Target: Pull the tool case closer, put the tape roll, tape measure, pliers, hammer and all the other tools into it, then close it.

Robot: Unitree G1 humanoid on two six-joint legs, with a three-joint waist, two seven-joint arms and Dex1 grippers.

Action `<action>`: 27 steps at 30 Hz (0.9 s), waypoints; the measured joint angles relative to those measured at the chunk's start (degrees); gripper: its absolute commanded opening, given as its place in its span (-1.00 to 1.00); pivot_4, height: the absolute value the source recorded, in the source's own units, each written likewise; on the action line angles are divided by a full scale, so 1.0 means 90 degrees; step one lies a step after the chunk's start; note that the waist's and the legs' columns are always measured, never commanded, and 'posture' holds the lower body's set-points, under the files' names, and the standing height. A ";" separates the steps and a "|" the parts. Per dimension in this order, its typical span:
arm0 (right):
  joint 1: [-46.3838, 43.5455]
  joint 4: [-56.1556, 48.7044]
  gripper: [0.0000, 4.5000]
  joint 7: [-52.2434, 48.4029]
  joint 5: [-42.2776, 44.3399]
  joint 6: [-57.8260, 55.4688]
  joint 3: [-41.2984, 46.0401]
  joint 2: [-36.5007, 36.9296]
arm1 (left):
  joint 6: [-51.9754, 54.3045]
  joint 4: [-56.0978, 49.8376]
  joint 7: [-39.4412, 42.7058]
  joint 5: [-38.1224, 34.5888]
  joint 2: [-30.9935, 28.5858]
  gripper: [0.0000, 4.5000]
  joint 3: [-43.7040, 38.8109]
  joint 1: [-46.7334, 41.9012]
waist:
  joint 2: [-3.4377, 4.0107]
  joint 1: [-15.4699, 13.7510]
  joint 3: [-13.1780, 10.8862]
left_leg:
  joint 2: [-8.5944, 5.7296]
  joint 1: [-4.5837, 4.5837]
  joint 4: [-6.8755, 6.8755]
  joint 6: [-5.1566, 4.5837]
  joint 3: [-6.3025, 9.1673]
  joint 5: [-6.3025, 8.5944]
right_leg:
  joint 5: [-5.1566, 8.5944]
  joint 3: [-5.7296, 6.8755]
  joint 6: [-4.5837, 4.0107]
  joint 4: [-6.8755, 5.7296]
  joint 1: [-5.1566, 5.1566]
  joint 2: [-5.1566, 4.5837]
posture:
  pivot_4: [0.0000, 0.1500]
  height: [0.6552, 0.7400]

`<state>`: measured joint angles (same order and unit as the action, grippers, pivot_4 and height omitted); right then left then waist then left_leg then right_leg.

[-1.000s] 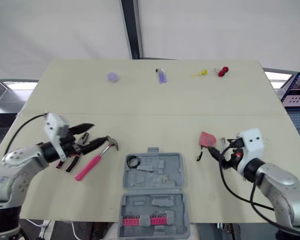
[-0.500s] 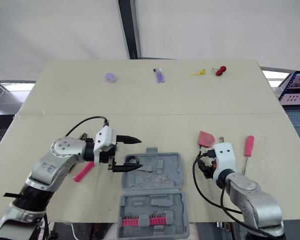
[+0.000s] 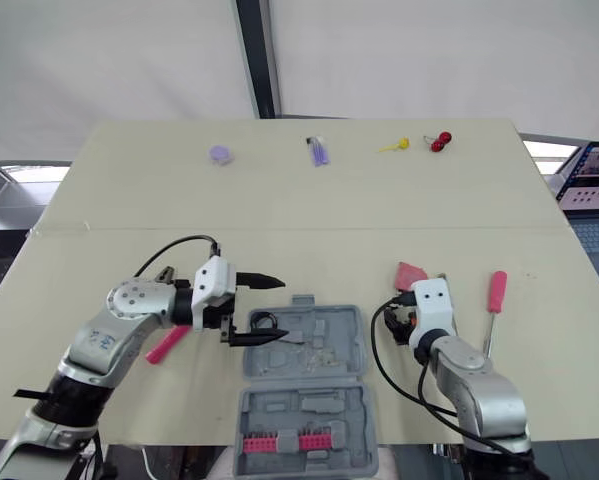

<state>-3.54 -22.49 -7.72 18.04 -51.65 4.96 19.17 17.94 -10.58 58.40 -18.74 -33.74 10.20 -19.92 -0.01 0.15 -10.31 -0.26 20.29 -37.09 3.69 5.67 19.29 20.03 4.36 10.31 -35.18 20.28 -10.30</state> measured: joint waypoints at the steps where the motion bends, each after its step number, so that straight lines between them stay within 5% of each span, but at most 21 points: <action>1: -0.0016 -0.0005 0.44 0.0000 0.0001 -0.0031 0.0005 0.0002 | 0.0002 -0.0002 -0.0010 0.0009 0.0005 1.00 0.0000 0.0031 | 0.0000 -0.0003 0.0000 | 0.0000 0.0000 0.0000 0.0000 0.0000 0.0000 | 0.0000 0.0000 0.0000 0.0000 0.0000 0.0000 | 1.00 1.00; 10: -0.0282 -0.0459 0.44 0.0001 0.0168 -0.0650 0.0271 -0.0128 | 0.0020 -0.0033 -0.0102 0.0039 0.0019 1.00 0.0000 0.0044 | 0.0000 0.0002 0.0000 | 0.0000 0.0000 0.0001 0.0000 0.0000 0.0000 | 0.0000 0.0000 0.0000 -0.0001 0.0002 0.0000 | 1.00 1.00; 24: -0.0580 0.0443 0.44 0.0111 -0.0249 -0.0333 0.0212 -0.0507 | 0.0107 -0.0036 -0.0182 0.0058 0.0123 1.00 -0.0001 -0.0041 | 0.0001 0.0015 0.0000 | 0.0000 0.0001 -0.0001 0.0000 -0.0001 0.0000 | 0.0000 -0.0002 0.0000 -0.0016 0.0011 0.0000 | 1.00 1.00; 27: -0.0625 0.0539 0.04 0.0161 -0.0332 -0.0233 0.0234 -0.0609 | 0.0125 -0.0037 -0.0209 0.0076 0.0123 1.00 0.0000 -0.0041 | 0.0001 0.0015 0.0000 | 0.0000 0.0000 -0.0002 0.0000 -0.0001 0.0000 | 0.0000 -0.0002 0.0000 -0.0018 0.0011 0.0000 | 1.00 1.00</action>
<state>-9.16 -17.64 -6.27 15.05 -53.75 7.06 13.69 19.07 -10.91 56.51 -18.05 -32.63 10.19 -20.29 0.00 0.29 -10.31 -0.26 20.29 -37.10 3.69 5.66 19.29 20.03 4.34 10.31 -35.34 20.38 -10.30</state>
